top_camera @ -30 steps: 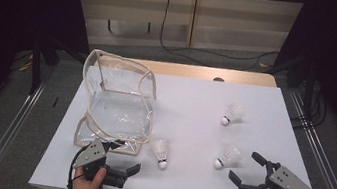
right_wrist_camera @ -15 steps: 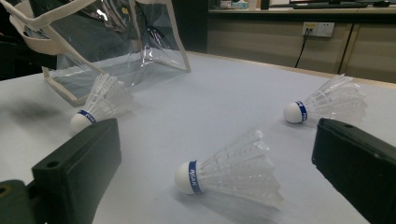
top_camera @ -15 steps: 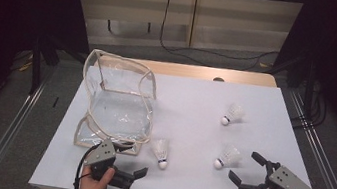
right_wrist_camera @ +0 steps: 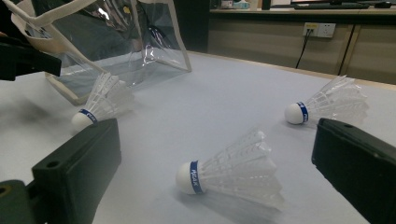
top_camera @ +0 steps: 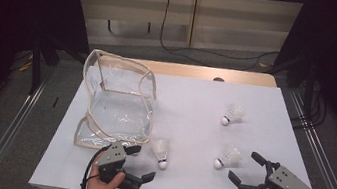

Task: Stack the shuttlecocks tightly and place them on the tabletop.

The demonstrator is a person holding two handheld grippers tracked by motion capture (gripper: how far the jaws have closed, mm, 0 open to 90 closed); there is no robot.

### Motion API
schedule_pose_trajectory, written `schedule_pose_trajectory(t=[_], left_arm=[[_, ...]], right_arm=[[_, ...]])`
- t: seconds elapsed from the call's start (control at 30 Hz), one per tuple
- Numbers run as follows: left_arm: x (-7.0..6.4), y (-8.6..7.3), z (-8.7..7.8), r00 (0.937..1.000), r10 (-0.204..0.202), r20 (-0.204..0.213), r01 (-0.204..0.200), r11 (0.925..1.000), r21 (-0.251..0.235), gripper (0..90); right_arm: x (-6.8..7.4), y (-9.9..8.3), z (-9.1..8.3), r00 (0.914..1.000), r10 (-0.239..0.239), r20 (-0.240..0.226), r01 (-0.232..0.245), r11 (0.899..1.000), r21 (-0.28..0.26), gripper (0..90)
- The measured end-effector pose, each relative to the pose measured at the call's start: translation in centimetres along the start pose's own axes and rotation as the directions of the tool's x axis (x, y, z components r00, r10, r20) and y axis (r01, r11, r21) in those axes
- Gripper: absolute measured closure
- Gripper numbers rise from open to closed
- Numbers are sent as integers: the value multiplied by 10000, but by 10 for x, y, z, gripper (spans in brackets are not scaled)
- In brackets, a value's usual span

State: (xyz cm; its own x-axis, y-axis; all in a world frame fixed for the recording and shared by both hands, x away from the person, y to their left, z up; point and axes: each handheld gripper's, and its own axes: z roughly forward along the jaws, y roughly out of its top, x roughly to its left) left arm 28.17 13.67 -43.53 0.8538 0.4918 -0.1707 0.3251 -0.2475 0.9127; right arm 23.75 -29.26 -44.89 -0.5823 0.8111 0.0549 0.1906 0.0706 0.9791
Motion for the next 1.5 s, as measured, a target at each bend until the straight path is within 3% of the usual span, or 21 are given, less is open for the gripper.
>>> schedule_pose_trajectory(t=[0.57, 0.83, 1.0, 1.23, 1.5], left_arm=[[-14, 8, 19, 9994, -103, -334, 115, 9992, 371, 27], [-20, 11, 27, 9976, -444, -533, 468, 9980, 436, 50], [-21, 11, 32, 9973, -339, -653, 379, 9975, 605, 66], [-22, 10, 40, 9943, -519, -934, 586, 9958, 707, 73], [-23, 9, 49, 9926, -316, -1169, 434, 9941, 995, 104]], right_arm=[[0, 0, -1, 10000, -80, 1, 80, 10000, 13, 10], [0, 1, -1, 10000, -92, 31, 92, 10000, 9, 12], [-1, 1, -1, 9999, -101, 44, 101, 9999, 4, 12], [-1, 1, -1, 9999, -99, 56, 99, 10000, -5, 13], [-1, 1, -1, 9999, -110, 58, 110, 9999, -14, 15]])
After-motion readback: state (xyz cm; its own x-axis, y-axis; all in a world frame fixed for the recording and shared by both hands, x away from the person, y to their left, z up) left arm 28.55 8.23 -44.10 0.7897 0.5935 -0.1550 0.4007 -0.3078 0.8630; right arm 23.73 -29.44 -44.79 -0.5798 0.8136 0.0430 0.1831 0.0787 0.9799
